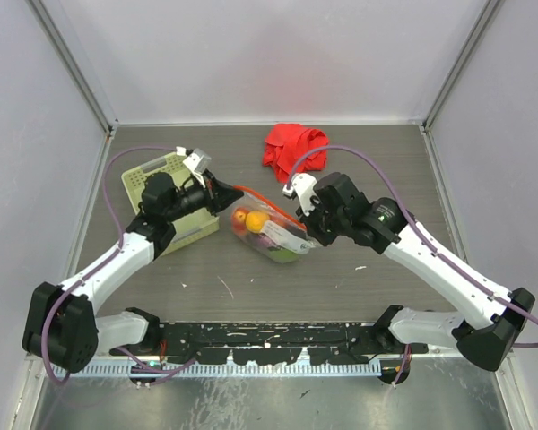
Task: Place the food in the zip-top bag and seal the zipper
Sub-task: Zip the zipper food storage bag at the center of the board.
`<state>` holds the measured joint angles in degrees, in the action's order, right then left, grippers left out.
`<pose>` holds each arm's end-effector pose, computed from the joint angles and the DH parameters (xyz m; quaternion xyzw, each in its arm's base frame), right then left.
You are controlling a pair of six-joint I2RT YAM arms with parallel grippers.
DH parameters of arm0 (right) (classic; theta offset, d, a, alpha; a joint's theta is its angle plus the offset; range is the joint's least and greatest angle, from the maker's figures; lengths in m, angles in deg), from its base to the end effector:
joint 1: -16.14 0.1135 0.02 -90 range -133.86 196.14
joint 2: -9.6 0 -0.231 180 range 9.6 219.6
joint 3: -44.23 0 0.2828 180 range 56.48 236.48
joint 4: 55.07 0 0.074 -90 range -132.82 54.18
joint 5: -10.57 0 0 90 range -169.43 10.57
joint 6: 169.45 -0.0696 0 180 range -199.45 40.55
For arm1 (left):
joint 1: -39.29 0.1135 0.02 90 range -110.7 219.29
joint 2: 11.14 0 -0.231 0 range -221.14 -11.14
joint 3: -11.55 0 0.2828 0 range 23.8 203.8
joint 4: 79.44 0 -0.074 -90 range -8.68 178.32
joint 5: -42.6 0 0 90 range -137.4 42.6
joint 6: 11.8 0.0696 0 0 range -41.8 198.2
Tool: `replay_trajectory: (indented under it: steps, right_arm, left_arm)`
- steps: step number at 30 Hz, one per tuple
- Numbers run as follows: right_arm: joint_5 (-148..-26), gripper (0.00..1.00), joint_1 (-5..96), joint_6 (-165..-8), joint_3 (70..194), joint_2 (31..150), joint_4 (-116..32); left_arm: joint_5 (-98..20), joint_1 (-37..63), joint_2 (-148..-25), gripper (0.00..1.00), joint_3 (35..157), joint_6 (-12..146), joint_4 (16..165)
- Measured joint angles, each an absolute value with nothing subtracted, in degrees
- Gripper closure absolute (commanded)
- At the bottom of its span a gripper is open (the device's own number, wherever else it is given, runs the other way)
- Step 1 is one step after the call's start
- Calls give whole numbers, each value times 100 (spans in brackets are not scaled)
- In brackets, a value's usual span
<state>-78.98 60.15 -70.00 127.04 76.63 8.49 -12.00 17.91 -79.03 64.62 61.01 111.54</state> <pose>0.2151 0.2070 0.2967 -0.4183 0.8338 0.1035 0.3450 0.2990 -0.1604 0.2464 0.2330 0.6878 -0.4245 0.5408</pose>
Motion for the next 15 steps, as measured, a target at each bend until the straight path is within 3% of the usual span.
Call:
replay_trajectory:
  steps: [15]
  right_arm:
    - [-7150, 99, 5790, -7260, 12527, 7348, 1017]
  left_arm:
    - [-1045, 2073, -8662, 100, 7163, 6105, 11025]
